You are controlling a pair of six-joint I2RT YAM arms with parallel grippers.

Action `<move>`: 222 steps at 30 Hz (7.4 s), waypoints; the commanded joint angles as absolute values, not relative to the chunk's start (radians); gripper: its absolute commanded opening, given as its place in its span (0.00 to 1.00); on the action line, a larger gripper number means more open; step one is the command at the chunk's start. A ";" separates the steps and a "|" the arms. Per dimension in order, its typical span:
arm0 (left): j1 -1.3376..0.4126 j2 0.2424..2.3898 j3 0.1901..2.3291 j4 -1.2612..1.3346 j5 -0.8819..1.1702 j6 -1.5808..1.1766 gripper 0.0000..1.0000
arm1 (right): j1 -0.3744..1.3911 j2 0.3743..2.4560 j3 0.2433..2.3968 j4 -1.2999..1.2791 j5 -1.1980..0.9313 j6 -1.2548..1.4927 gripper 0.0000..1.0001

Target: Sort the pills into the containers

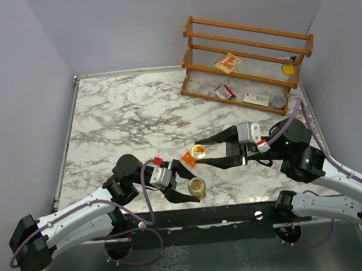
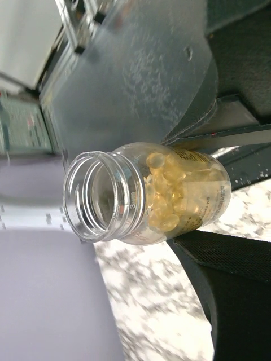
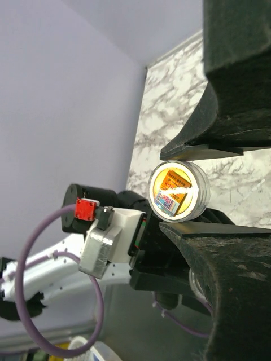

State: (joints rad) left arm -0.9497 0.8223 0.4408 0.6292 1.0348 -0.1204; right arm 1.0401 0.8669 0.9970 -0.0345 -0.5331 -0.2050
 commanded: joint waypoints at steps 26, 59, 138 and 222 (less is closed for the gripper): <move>-0.960 0.987 0.650 -0.245 -0.127 -0.244 0.00 | 1.039 0.733 0.748 0.117 0.365 -0.086 0.01; -1.018 1.335 0.776 -0.447 -0.061 -0.319 0.00 | 1.039 0.668 0.673 0.094 0.488 -0.043 0.01; -1.017 1.517 0.931 -0.569 -0.167 -0.296 0.00 | 1.039 0.627 0.653 0.078 0.499 -0.054 0.01; -0.992 1.908 1.487 -1.161 -0.193 -0.110 0.00 | 1.039 0.482 0.615 0.053 0.743 0.002 0.01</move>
State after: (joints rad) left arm -0.9947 1.8870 1.4395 -1.1080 -0.1562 -0.1368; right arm 1.0397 0.4999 0.6228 0.0601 0.7265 -0.0044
